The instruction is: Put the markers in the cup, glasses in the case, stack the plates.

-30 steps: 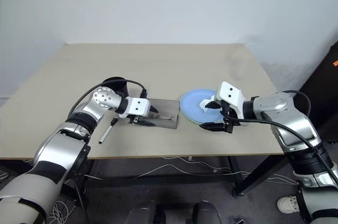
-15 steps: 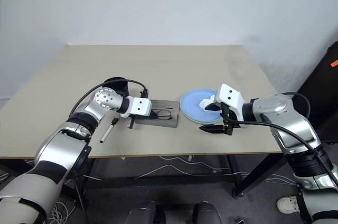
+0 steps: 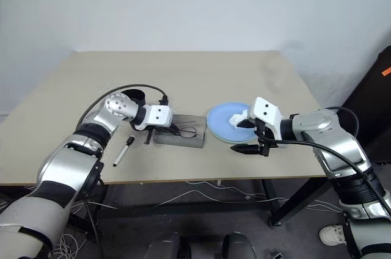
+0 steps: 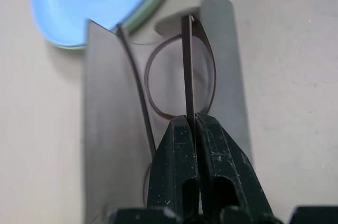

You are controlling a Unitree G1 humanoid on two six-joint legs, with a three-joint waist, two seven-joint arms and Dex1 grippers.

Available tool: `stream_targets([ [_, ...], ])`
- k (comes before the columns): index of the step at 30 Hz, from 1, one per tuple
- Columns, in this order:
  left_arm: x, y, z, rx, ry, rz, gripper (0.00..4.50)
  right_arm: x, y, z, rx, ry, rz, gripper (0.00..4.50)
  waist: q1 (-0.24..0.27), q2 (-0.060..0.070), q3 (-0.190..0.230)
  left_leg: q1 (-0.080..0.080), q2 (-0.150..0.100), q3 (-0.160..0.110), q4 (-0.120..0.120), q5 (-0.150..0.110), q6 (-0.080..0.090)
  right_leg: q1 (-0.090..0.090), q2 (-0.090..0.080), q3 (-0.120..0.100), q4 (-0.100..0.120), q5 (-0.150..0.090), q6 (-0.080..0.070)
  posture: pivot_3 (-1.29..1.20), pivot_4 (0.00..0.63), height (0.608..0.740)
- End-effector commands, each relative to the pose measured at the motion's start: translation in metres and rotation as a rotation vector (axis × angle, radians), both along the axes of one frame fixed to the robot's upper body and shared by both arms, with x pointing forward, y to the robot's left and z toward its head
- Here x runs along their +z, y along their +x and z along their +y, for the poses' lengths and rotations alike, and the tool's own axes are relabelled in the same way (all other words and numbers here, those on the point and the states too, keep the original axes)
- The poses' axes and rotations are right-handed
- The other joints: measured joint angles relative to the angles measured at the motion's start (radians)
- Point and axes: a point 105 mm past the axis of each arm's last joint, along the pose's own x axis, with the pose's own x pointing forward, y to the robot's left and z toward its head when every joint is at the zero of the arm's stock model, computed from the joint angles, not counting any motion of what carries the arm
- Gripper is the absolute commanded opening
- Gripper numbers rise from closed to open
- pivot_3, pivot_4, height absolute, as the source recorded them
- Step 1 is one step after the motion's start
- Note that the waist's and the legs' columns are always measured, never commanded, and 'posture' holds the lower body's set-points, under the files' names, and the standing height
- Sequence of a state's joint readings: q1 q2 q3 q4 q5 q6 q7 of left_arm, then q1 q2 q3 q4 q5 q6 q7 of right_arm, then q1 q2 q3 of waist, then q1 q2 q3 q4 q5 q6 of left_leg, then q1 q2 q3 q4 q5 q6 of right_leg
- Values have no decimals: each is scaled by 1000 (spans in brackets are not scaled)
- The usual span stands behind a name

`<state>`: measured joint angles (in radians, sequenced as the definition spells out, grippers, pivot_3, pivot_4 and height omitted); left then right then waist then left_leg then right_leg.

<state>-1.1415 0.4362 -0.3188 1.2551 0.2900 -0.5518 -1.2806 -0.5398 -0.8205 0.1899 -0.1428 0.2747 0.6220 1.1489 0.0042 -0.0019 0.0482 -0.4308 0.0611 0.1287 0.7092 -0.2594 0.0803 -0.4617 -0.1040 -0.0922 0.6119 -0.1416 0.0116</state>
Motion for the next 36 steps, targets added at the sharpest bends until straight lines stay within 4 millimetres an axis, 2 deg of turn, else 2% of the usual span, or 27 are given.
stream_targets([
  [1, 32, 7, -2, 5, -67, -40, 17, 14, 2, 3, 12, 15, -58, 4060, 0, 0, 0, 0, 0, 0, 0, -1, -1, 0, 0, 0, 0, 0, 0, 0, 0, 737],
  [11, 37, 7, -4, 4, -95, -20, 17, 14, 2, 3, 8, 16, -58, 4060, 0, 0, 0, -1, -1, 1, 0, -3, 1, 0, 1, 0, -1, 0, 0, 0, 0, 737],
  [18, 26, 2, -7, -2, -122, 26, 17, 15, 1, 2, 9, 16, -57, 4060, 0, 0, 0, -1, -1, 1, 0, -3, 1, 0, 1, 0, -1, 0, 0, 0, 0, 737],
  [21, 28, -7, -12, -28, -180, 155, 17, 15, 1, 2, 9, 15, -55, 4060, 0, 0, 0, -1, -1, 1, 0, -3, 1, 0, 1, 0, -1, 0, 0, 0, 0, 737],
  [28, 36, -23, -8, -15, -191, 379, 17, 13, 1, 2, 12, 15, -49, 4060, -2, 0, 0, -1, 0, 1, 1, -4, 1, 0, 1, 0, -1, 0, 0, 0, 0, 737],
  [31, 36, -39, -7, -20, -201, 489, 17, 13, 1, 3, 13, 16, -49, 4060, -6, 0, 0, -1, 1, 0, 1, -4, 1, 0, 1, 1, -1, 0, 0, 0, 0, 737],
  [36, 21, -75, -4, -57, -171, 681, 17, 13, 0, 4, 14, 20, -47, 4060, -5, 1, 0, 0, 1, 1, 1, -4, 1, -1, 1, 2, -1, 0, 0, 0, 0, 737],
])
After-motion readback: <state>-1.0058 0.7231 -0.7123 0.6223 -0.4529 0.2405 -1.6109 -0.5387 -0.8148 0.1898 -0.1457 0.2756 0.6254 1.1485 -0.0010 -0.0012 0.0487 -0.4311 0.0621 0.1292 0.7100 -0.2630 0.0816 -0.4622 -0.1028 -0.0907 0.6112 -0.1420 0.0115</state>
